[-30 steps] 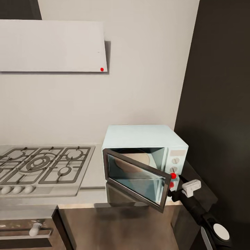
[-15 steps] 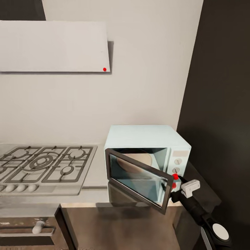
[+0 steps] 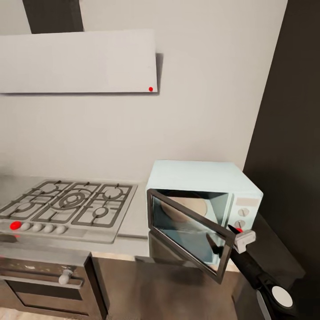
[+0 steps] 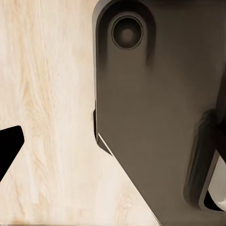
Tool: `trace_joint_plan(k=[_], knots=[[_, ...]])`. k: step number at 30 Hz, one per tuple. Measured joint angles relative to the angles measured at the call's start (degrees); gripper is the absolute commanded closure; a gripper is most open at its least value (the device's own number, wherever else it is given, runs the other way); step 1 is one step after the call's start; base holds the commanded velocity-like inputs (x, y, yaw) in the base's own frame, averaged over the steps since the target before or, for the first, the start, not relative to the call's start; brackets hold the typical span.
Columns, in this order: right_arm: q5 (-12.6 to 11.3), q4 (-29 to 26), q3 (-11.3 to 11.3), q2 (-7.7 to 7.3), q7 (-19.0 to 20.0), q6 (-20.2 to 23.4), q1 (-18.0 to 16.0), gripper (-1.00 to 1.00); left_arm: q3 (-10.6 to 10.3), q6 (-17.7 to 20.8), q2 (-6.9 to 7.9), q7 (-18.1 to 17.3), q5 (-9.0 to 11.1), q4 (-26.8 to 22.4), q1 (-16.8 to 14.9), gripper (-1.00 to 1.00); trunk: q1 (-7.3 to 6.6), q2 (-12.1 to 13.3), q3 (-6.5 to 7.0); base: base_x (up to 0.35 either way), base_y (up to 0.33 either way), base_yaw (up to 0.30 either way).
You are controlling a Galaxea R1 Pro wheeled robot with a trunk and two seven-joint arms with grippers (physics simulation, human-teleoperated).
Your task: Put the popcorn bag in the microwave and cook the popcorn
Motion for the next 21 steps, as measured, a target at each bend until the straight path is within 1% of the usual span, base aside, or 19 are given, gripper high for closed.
trace_joint_plan(k=[11,18,21], knots=[[-0.09,0.02,-0.04,-0.01,-0.20,-0.12,0.00,-1.00,0.00,-0.03,-0.02,0.00,0.00,0.00,0.01,-1.00,0.00,0.00,0.00,-0.025,-0.019,0.253],[-0.10,0.02,-0.10,-0.01,-0.38,-0.13,0.00,-1.00,0.00,-0.18,-0.09,0.00,0.00,0.00,0.01,-1.00,0.03,0.01,0.00,-0.302,0.000,0.253],[-0.15,0.02,-0.16,-0.01,-0.46,-0.18,0.00,-1.00,0.00,-0.18,-0.06,0.00,0.00,0.00,0.01,-1.00,0.02,0.01,0.00,-0.202,0.000,0.253]])
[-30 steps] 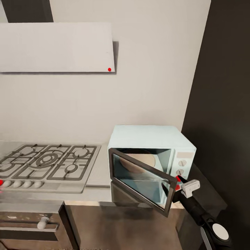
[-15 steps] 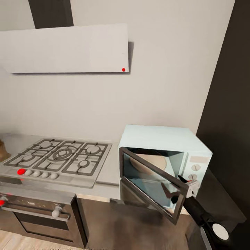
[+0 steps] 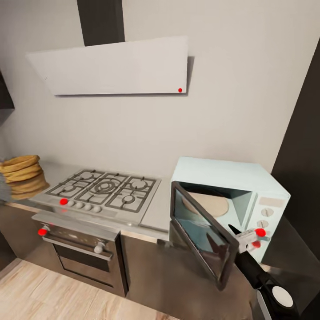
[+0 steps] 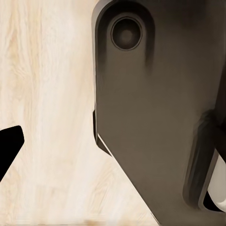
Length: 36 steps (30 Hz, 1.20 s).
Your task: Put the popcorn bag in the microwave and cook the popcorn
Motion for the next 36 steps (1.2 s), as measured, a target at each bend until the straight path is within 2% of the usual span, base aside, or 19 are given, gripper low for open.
trace_joint_plan(k=[14,25,36], knots=[[-0.02,0.00,-0.10,-0.01,-0.05,0.03,0.00,-1.00,0.00,-0.07,0.03,0.00,0.00,-0.01,-0.01,-1.00,-0.02,0.00,0.00,-0.016,0.000,0.252],[-0.04,0.00,-0.12,0.00,-0.06,0.05,0.00,-1.00,0.00,-0.03,0.03,0.00,0.00,-0.01,-0.01,-1.00,0.00,0.00,0.00,-0.252,0.000,0.252],[0.02,0.00,-0.12,0.00,-0.31,0.07,0.00,-1.00,0.00,0.07,0.03,0.00,0.00,0.00,0.01,-1.00,-0.02,-0.01,0.00,-0.016,0.000,0.214]])
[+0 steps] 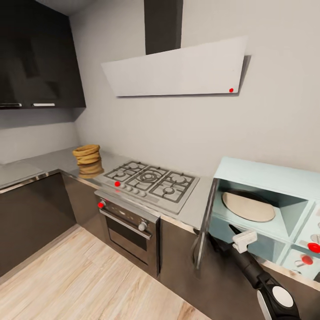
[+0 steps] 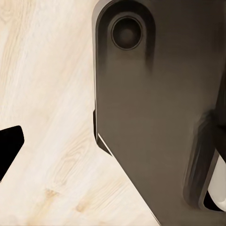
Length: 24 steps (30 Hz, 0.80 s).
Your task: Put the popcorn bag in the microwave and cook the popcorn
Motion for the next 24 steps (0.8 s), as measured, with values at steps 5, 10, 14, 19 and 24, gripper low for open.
trace_joint_plan(k=[5,10,14,19,24], knots=[[0.02,0.00,0.01,0.00,0.01,-0.01,0.00,-1.00,0.00,0.05,0.00,0.00,0.00,0.00,-0.02,-1.00,0.00,0.00,0.00,0.000,0.000,0.037],[0.03,0.00,0.00,0.00,-0.01,0.00,0.00,-1.00,0.00,0.08,0.00,0.00,0.00,0.00,-0.02,-1.00,0.00,0.00,0.00,0.000,0.000,0.142],[0.04,0.00,0.01,0.00,0.02,-0.01,0.00,-1.00,0.00,0.08,-0.03,0.00,0.00,0.00,-0.03,-1.00,0.00,0.00,0.00,0.000,0.000,0.030],[0.05,0.00,0.01,0.00,0.01,-0.01,0.00,-1.00,0.00,0.08,-0.02,0.00,0.00,0.00,0.00,-1.00,0.00,0.00,0.00,0.000,0.000,0.029],[0.09,0.00,-0.23,-0.03,-0.11,-0.03,0.01,-1.00,0.02,0.02,-0.03,0.00,0.00,-0.03,0.00,-1.00,0.00,-0.01,-0.01,-0.018,-0.013,0.062]])
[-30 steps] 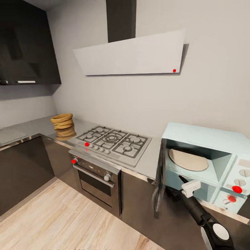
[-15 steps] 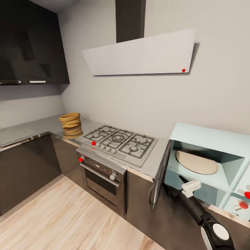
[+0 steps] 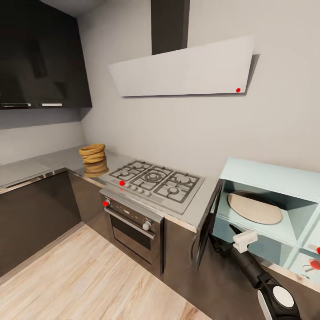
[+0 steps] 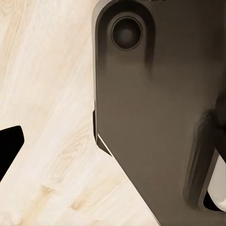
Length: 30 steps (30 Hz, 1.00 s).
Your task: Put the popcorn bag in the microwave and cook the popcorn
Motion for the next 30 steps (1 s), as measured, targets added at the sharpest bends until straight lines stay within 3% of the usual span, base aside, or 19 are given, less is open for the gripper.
trace_joint_plan(k=[8,15,19,20,24,27,30], knots=[[-0.04,-0.01,0.08,0.04,-0.49,0.00,0.00,-1.00,-0.03,0.01,-0.22,-0.01,0.00,0.03,-0.03,-1.00,0.03,0.01,0.01,-0.188,-0.185,0.004],[-0.03,0.11,0.33,0.03,-12.10,0.04,0.00,-1.00,0.02,0.09,-0.24,0.02,0.00,0.04,-0.03,-1.00,0.03,0.02,0.02,-0.308,-0.015,0.000],[-0.02,3.46,0.43,0.02,-13.35,0.43,0.00,-1.00,0.05,0.07,-0.16,0.01,0.00,0.03,-0.01,-1.00,0.03,0.02,0.01,-0.283,0.140,0.000],[-0.01,5.67,0.42,0.02,-13.41,0.44,0.00,-1.00,0.05,0.07,-0.16,0.02,0.00,0.03,-0.02,-1.00,0.03,0.02,0.01,-0.232,0.149,0.000],[0.01,23.32,0.43,0.01,-13.55,0.24,0.02,-1.00,0.06,0.13,-0.15,0.03,0.00,0.03,-0.02,-1.00,0.01,0.02,0.01,-0.128,0.164,0.000],[0.04,43.60,0.50,0.00,-13.63,-0.40,0.01,-1.00,0.11,0.14,0.00,0.04,0.01,0.03,-0.03,-1.00,0.00,0.02,0.01,-0.023,0.261,0.000],[0.07,55.84,0.85,0.00,-13.69,-1.38,0.02,-1.00,0.13,0.15,0.09,0.04,0.04,0.03,-0.01,-1.00,0.00,0.02,0.01,-0.005,0.284,0.000]])
